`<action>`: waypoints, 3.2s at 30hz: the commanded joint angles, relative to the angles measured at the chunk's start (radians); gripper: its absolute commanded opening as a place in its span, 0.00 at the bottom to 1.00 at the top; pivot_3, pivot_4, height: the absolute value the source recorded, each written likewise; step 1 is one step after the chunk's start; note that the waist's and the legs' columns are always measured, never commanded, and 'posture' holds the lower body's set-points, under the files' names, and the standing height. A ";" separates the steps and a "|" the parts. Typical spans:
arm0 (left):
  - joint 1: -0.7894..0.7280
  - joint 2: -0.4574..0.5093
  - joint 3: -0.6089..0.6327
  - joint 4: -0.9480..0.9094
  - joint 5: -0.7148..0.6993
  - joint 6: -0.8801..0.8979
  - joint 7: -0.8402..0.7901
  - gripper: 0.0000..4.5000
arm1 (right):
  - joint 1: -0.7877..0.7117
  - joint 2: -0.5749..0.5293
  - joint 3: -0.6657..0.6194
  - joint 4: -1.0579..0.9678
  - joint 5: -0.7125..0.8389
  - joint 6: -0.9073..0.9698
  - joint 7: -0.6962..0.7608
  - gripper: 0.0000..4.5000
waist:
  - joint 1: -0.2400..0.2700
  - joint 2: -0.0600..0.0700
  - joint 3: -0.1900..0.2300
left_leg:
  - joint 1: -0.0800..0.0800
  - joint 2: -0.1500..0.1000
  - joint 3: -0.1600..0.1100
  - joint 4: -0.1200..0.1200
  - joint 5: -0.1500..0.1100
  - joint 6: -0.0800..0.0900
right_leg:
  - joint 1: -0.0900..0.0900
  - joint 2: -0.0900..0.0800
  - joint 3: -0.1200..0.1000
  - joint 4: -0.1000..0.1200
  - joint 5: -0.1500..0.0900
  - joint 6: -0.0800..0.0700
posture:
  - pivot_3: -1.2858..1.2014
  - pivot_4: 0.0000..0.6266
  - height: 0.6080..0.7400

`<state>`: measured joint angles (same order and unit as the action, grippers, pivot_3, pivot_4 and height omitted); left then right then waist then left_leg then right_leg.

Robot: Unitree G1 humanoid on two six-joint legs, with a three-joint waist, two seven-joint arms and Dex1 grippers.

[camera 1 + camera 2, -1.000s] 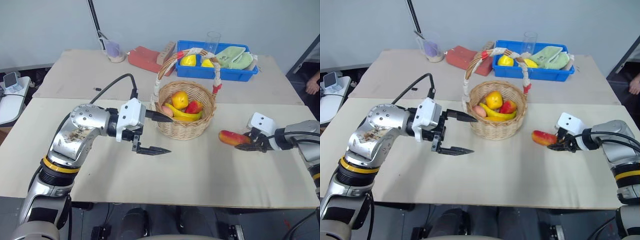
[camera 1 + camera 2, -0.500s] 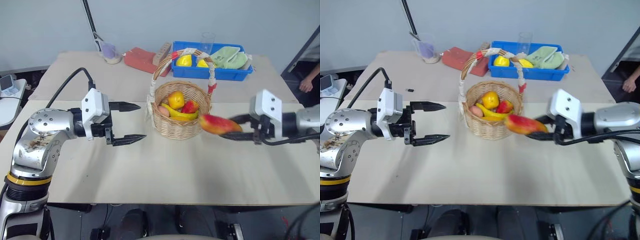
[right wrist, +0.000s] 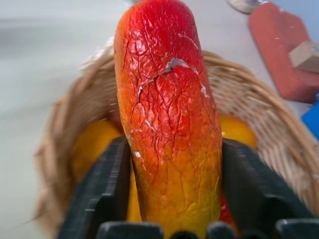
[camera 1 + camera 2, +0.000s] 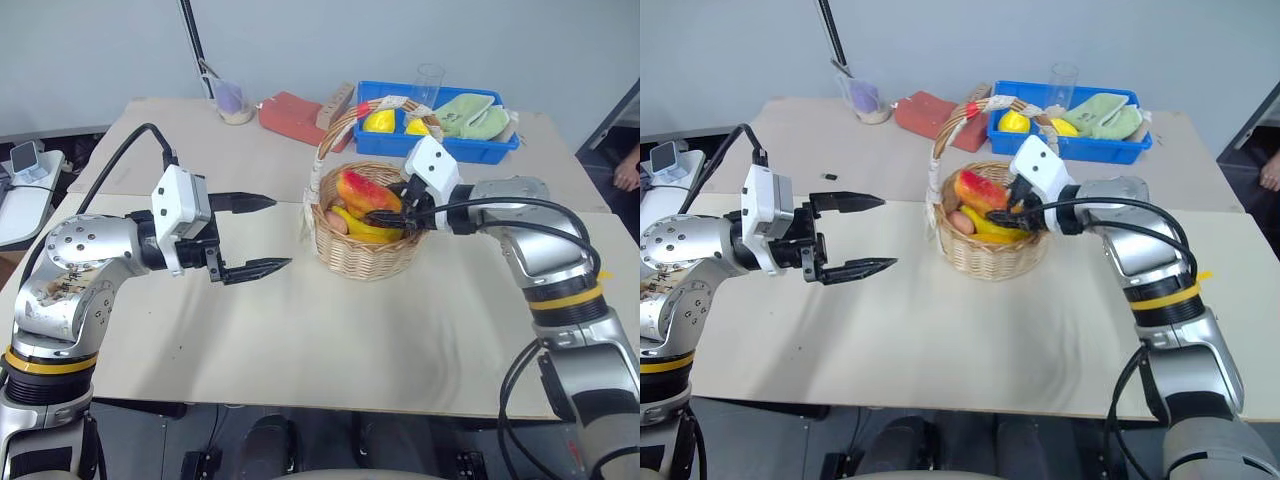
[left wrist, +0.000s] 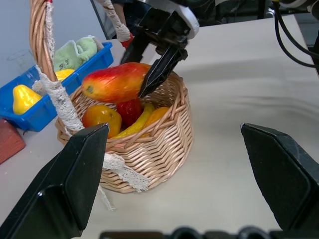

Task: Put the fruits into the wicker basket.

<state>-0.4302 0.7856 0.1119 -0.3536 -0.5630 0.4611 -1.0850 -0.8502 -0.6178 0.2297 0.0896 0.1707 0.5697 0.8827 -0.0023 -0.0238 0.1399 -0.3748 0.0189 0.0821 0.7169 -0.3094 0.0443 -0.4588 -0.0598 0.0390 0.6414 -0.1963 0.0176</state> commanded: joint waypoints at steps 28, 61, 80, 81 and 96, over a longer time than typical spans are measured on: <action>-0.065 -0.048 -0.048 -0.033 -0.070 0.043 0.037 1.00 | 0.142 0.000 -0.332 -0.026 0.077 -0.061 -0.222 0.99 | -0.014 0.000 0.000 | 0.001 0.000 -0.002 -0.002 0.000 0.000 | 0.001 0.001 0.001 0.000 0.000 0.000 | 0.52 0.24 0.56; -0.095 -0.096 -0.058 -0.013 -0.065 0.038 0.118 1.00 | 0.205 -0.024 -0.537 0.055 0.066 -0.169 -0.386 0.02 | -0.008 0.000 0.000 | -0.001 -0.001 -0.003 -0.001 0.000 0.000 | 0.000 -0.001 0.000 0.000 0.000 0.001 | 0.52 0.24 0.56; -0.045 -0.060 -0.037 0.023 0.028 0.015 0.142 1.00 | 0.364 -0.151 -0.596 -0.060 0.167 0.015 -0.321 1.00 | -0.009 0.000 0.000 | -0.001 -0.001 -0.003 -0.002 0.000 0.000 | 0.001 0.000 0.002 0.000 -0.001 0.002 | 0.52 0.24 0.56; -0.028 -0.045 -0.030 0.030 0.044 0.010 0.143 1.00 | 0.397 -0.178 -0.603 -0.093 0.182 0.033 -0.291 1.00 | -0.009 0.000 0.000 | -0.001 -0.001 -0.003 -0.002 0.000 0.000 | 0.001 0.000 0.002 0.000 -0.002 0.003 | 0.52 0.24 0.56; 0.293 0.257 0.159 0.141 0.163 -0.028 0.036 1.00 | 0.761 -0.516 -0.657 -0.359 0.315 0.033 0.209 1.00 | -0.002 -0.001 0.001 | 0.003 0.004 -0.001 -0.003 0.000 0.001 | 0.002 0.000 0.002 -0.001 -0.008 0.010 | 0.52 0.24 0.56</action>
<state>-0.1365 1.0242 0.2283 -0.2039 -0.3919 0.4531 -1.0394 -0.0886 -1.1127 -0.3982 -0.2555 0.4828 0.6311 1.0724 -0.0048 -0.0250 0.1409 -0.3723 0.0228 0.0816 0.7140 -0.3099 0.0450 -0.4573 -0.0602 0.0413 0.6404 -0.2044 0.0275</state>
